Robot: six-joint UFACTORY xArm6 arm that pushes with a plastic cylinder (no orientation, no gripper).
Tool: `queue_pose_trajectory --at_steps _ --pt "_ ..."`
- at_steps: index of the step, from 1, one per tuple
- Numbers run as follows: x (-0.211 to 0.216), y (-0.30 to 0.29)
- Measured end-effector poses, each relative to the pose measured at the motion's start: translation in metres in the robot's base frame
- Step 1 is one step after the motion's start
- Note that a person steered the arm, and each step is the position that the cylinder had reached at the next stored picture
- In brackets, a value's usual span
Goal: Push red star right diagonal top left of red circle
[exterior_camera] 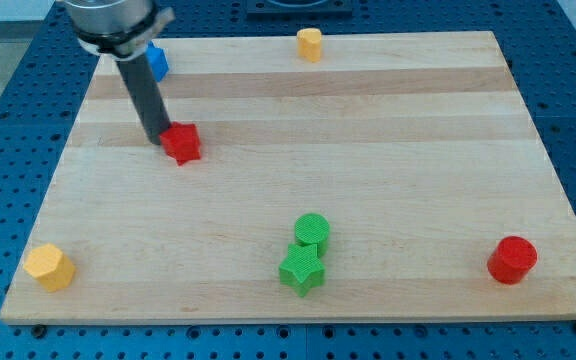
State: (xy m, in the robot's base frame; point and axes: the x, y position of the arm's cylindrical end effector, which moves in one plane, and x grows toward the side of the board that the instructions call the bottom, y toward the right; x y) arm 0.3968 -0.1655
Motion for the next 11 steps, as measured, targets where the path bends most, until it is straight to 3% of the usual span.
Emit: queue_pose_trajectory --at_steps 2,3,6,11 --pt "0.034 0.082" --pt "0.044 0.091" --pt "0.08 0.047" --pt "0.079 0.275"
